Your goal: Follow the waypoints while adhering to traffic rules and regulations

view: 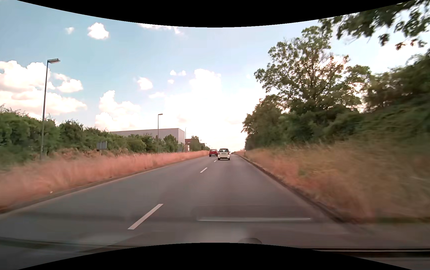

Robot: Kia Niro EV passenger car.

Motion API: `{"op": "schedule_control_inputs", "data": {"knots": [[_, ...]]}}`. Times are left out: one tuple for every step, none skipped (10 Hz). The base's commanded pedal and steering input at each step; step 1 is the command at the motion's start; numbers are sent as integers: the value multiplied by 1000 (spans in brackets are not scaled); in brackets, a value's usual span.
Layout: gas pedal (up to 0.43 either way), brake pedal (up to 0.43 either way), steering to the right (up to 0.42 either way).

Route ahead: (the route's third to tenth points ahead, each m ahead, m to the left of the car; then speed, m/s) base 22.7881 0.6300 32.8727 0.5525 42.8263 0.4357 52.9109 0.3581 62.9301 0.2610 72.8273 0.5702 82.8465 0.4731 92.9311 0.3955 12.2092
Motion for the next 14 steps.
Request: {"op": "schedule_control_inputs", "data": {"knots": [[79,0,-4],[79,0,-4],[79,0,-4],[79,0,-3],[79,0,-3],[79,0,-3],[79,0,-3],[79,0,-3],[79,0,-2],[79,0,-2],[79,0,-2],[79,0,-2],[79,0,-2],[79,0,-2]]}}
